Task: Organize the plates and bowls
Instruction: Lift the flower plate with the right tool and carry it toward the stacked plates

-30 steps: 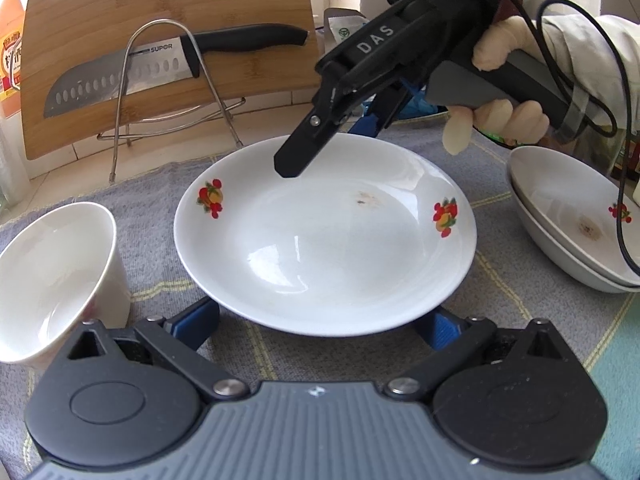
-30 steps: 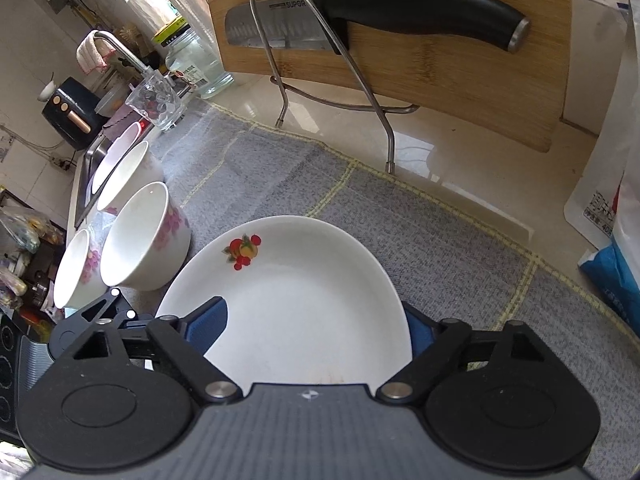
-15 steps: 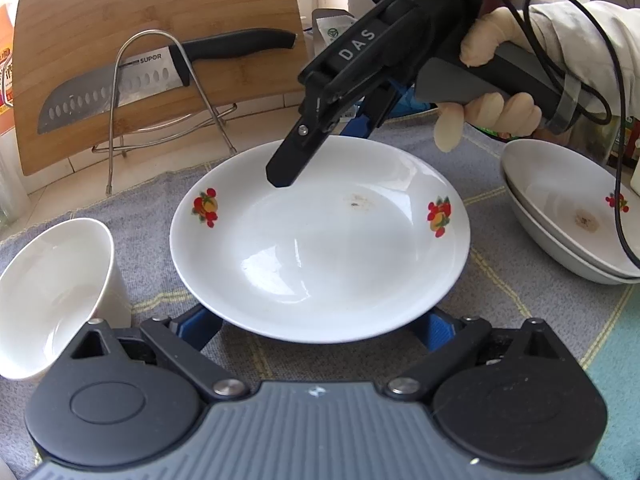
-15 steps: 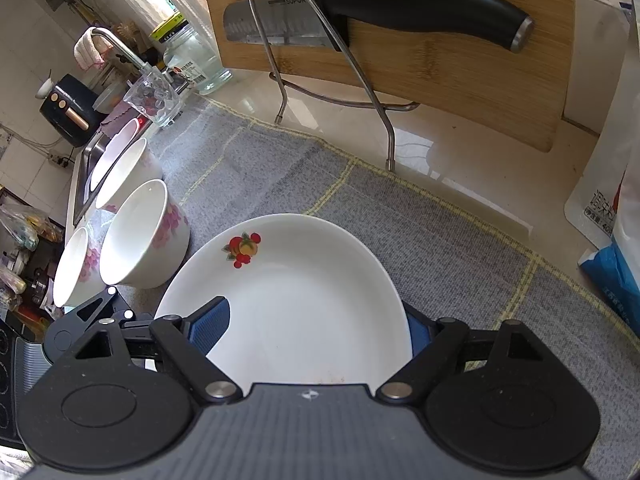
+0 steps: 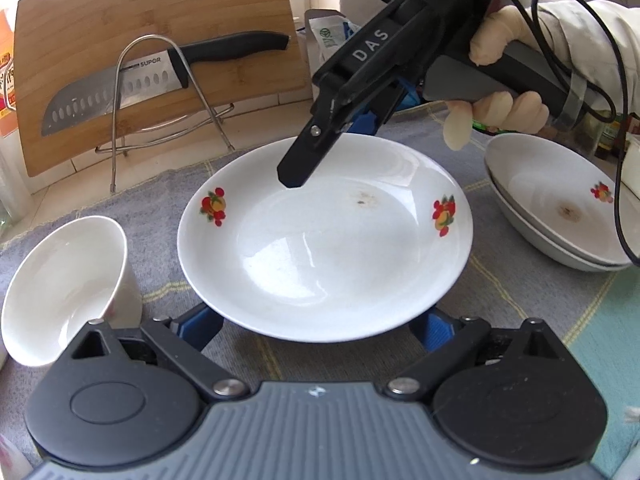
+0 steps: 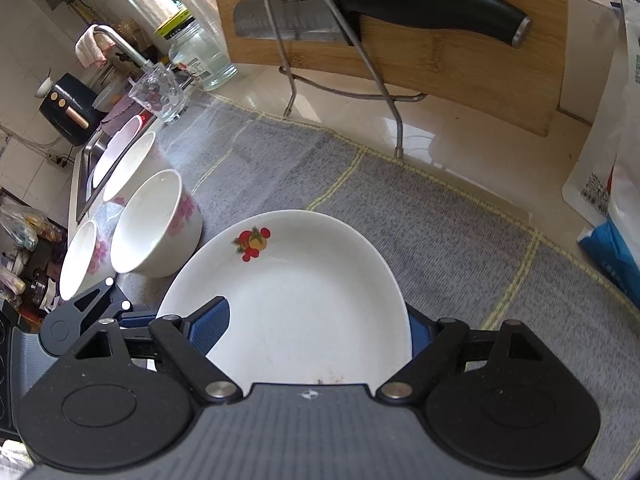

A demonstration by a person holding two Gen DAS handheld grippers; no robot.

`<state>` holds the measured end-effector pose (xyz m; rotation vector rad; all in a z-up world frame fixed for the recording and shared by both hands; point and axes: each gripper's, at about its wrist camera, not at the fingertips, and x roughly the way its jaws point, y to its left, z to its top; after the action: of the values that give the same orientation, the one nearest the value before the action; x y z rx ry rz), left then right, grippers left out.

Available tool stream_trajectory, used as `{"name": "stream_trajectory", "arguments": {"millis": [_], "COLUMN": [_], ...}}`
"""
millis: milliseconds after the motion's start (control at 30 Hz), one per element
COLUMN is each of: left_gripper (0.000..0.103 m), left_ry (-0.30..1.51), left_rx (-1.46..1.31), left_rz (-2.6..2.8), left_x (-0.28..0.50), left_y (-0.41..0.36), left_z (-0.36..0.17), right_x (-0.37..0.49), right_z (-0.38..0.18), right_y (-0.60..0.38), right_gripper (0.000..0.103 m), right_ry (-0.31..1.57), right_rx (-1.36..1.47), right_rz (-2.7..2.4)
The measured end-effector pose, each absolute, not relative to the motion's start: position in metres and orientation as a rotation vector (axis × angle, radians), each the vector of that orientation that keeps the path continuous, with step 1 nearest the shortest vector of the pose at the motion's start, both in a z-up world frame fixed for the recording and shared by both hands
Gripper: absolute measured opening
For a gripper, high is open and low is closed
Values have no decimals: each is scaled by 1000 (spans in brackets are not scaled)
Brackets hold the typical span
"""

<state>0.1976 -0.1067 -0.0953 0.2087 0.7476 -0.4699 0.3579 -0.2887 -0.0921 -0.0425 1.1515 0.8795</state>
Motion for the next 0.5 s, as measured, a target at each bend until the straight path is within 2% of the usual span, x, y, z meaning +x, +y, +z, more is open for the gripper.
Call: {"name": "stream_trajectory", "arguments": {"millis": [500], "left_gripper": [98], "left_ry": [732], "left_rx": [238], "left_rz": [-504], "left_x": [177], "left_y": [-104], "left_z": [-79], "right_x": [327], "right_z": [-72], "right_y": [-296], "right_gripper": [92], "right_ry": [1109], "right_rx": [-27], "right_rz": [861]}}
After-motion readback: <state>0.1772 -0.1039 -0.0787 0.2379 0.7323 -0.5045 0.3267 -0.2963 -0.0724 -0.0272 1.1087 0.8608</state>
